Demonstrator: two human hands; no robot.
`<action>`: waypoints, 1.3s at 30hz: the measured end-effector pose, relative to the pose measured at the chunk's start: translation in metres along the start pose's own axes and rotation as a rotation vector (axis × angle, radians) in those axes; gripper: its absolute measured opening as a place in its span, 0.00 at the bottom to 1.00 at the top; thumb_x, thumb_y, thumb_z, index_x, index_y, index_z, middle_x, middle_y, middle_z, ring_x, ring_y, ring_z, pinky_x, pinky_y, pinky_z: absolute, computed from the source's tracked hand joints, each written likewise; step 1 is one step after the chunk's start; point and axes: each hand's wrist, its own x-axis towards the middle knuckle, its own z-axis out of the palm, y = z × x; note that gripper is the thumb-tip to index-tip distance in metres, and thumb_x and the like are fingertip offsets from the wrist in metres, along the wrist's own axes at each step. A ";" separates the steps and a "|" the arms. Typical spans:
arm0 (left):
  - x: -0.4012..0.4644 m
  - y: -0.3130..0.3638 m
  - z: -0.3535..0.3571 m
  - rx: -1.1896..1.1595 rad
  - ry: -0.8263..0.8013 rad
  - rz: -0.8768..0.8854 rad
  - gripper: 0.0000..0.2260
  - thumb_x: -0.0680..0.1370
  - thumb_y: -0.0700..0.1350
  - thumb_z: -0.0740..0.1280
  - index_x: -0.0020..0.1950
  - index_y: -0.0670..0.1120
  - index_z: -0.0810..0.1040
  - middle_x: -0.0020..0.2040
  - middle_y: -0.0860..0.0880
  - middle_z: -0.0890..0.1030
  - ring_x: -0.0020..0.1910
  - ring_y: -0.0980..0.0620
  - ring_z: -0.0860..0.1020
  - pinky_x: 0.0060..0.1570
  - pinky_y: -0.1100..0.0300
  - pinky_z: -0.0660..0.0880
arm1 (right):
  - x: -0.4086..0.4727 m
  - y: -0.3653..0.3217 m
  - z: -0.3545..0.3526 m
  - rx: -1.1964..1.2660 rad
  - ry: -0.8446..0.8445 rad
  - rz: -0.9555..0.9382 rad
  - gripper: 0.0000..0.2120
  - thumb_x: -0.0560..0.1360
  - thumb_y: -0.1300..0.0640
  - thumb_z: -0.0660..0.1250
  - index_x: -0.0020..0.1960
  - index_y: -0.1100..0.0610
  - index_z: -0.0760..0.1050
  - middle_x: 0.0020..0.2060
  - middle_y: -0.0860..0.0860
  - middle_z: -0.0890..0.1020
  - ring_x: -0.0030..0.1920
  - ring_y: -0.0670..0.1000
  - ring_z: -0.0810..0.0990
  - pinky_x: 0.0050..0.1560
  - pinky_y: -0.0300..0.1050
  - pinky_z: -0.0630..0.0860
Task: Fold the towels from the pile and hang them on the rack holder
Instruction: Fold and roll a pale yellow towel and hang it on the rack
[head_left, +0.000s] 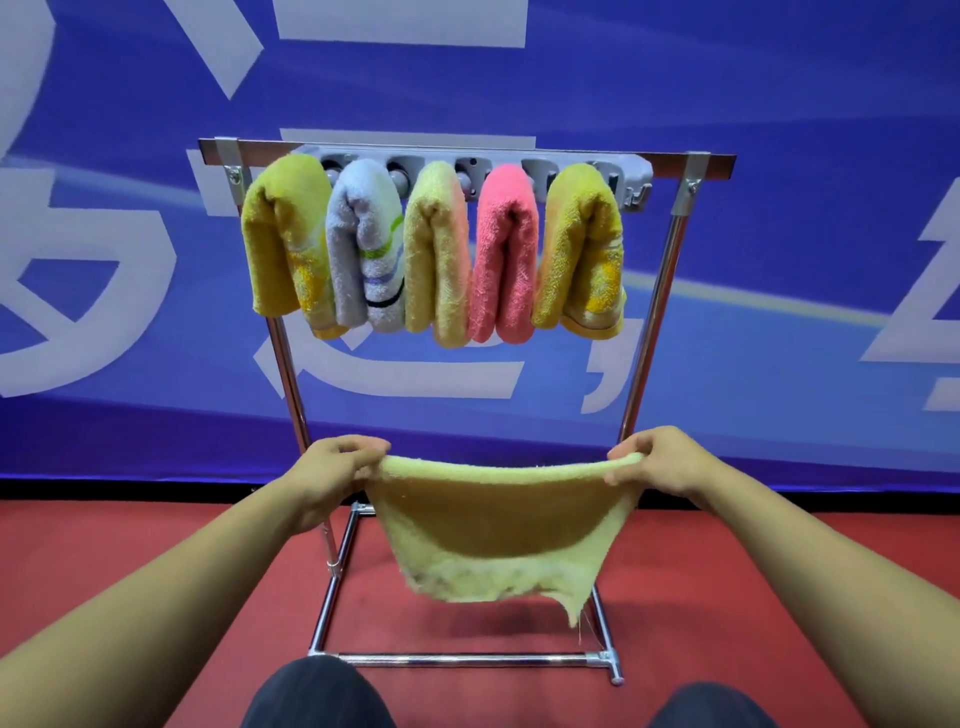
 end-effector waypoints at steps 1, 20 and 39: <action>0.000 -0.001 0.000 0.078 -0.032 0.009 0.08 0.79 0.37 0.72 0.57 0.36 0.83 0.52 0.41 0.85 0.48 0.47 0.83 0.49 0.61 0.80 | 0.000 0.000 0.001 -0.074 -0.027 -0.004 0.14 0.65 0.56 0.83 0.48 0.54 0.85 0.45 0.50 0.86 0.45 0.48 0.83 0.47 0.40 0.77; 0.011 -0.008 0.003 1.108 -0.020 0.202 0.22 0.75 0.50 0.78 0.26 0.48 0.73 0.24 0.51 0.66 0.25 0.53 0.62 0.23 0.66 0.59 | 0.018 0.040 0.027 -0.372 -0.098 -0.146 0.13 0.72 0.47 0.77 0.36 0.56 0.84 0.36 0.52 0.83 0.39 0.48 0.80 0.44 0.49 0.76; 0.033 -0.069 0.017 -0.195 0.278 0.208 0.09 0.78 0.49 0.74 0.48 0.43 0.87 0.49 0.40 0.87 0.47 0.47 0.83 0.55 0.47 0.81 | 0.021 0.069 0.078 1.020 0.399 -0.022 0.11 0.79 0.61 0.70 0.55 0.69 0.81 0.48 0.58 0.84 0.52 0.51 0.82 0.53 0.38 0.83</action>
